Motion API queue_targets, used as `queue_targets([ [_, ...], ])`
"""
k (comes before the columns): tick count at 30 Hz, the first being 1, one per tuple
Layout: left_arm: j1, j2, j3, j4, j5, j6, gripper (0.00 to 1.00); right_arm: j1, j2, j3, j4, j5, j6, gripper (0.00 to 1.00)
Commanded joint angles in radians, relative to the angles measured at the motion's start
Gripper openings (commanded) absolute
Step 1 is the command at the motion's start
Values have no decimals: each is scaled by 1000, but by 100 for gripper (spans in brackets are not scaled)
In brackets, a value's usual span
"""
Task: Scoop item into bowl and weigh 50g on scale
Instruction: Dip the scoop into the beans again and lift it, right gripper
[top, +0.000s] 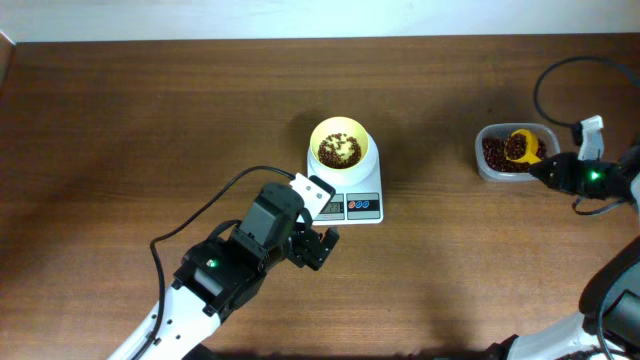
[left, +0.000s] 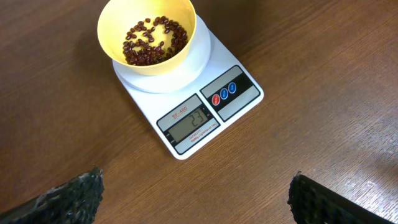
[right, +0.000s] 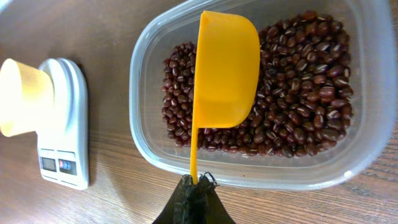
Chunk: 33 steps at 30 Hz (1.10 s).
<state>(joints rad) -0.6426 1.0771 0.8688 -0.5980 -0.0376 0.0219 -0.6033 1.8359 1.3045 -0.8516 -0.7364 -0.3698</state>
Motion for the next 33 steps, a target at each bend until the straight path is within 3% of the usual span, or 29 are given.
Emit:
queue_targets([
  [1, 4, -11, -7, 2, -7, -10, 99, -48, 9, -10, 2, -82, 67, 4],
  [7, 4, -11, -7, 2, -8, -10, 99, -105, 9, -10, -12, -204, 167, 4],
  [24, 4, -11, -7, 2, -7, -10, 99, -104, 9, -10, -65, -584, 214, 4],
  [33, 4, -11, -7, 1, -7, -10, 99, -77, 9, -10, -66, -644, 214, 4],
])
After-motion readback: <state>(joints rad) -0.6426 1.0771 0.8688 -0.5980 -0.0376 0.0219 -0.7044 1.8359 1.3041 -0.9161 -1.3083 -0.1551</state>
